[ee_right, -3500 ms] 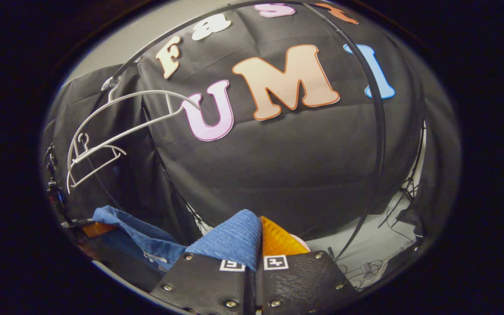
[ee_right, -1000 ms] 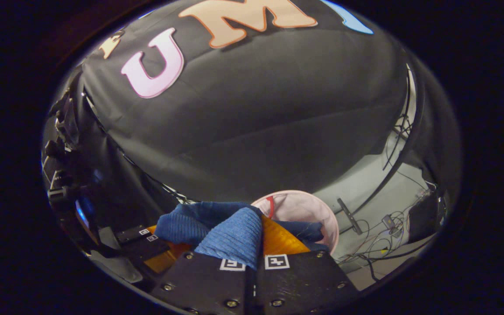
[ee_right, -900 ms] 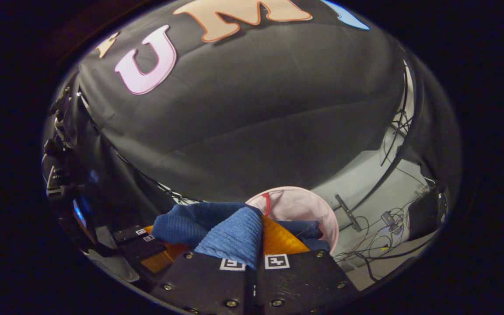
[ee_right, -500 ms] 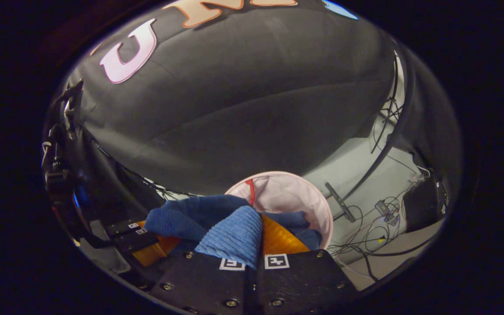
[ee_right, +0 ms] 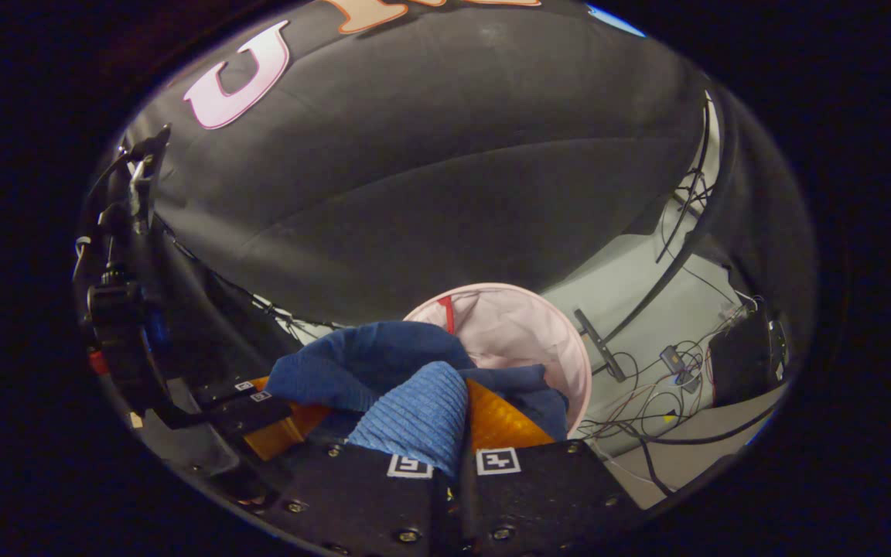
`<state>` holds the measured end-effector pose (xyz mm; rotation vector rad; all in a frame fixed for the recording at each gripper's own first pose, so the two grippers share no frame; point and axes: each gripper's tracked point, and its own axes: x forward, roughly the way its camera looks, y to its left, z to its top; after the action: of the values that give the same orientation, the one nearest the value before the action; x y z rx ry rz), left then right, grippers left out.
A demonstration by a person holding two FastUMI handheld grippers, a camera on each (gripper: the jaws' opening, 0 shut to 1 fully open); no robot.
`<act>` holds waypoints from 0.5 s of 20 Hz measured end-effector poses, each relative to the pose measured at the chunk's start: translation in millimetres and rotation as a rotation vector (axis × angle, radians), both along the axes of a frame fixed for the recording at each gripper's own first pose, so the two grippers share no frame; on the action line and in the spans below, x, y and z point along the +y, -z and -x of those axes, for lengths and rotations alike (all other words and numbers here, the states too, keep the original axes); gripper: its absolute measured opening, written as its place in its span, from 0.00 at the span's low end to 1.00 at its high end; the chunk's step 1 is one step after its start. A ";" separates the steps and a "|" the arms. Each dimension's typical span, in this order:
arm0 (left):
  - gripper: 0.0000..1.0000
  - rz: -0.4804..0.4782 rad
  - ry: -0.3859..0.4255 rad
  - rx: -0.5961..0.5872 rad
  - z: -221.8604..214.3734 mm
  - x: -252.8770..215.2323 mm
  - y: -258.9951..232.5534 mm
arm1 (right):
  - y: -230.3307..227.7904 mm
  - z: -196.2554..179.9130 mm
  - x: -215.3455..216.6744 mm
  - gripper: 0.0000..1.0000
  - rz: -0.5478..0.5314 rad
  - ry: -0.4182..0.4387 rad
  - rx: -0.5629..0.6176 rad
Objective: Grasp the clothes on the hanger with both hands and then place them into the laundry hamper below.
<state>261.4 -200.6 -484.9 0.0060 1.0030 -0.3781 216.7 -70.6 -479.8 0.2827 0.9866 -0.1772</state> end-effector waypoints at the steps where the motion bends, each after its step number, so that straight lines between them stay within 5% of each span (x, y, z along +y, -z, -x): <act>1: 0.12 -0.002 -0.007 0.013 1.9 3.9 1.1 | -4.2 1.7 3.7 0.14 -0.001 -0.010 0.004; 3: 0.16 0.020 -0.020 0.024 3.5 4.5 -4.9 | -13.1 2.4 8.8 0.18 -0.003 -0.017 -0.008; 4: 0.18 0.032 -0.026 0.017 2.7 4.2 -7.9 | -19.3 4.5 9.5 0.09 0.003 -0.017 -0.015; 5: 0.30 0.044 -0.029 0.009 6.4 6.1 -16.0 | -25.9 5.2 9.6 0.10 0.008 -0.019 -0.023; 8: 0.43 0.042 -0.034 -0.011 9.6 11.0 -28.0 | -48.6 7.1 15.2 0.20 0.003 -0.018 -0.066; 9: 0.65 0.040 -0.035 -0.009 14.9 12.2 -31.9 | -57.3 9.8 15.8 0.21 0.008 -0.019 -0.081; 10: 0.63 0.038 -0.040 -0.014 18.3 12.7 -38.8 | -65.0 12.5 16.6 0.29 0.012 -0.024 -0.091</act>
<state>243.2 -187.9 -446.1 -0.0453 0.9807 -0.3599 204.2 -54.0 -414.8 0.2655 0.8981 -0.1473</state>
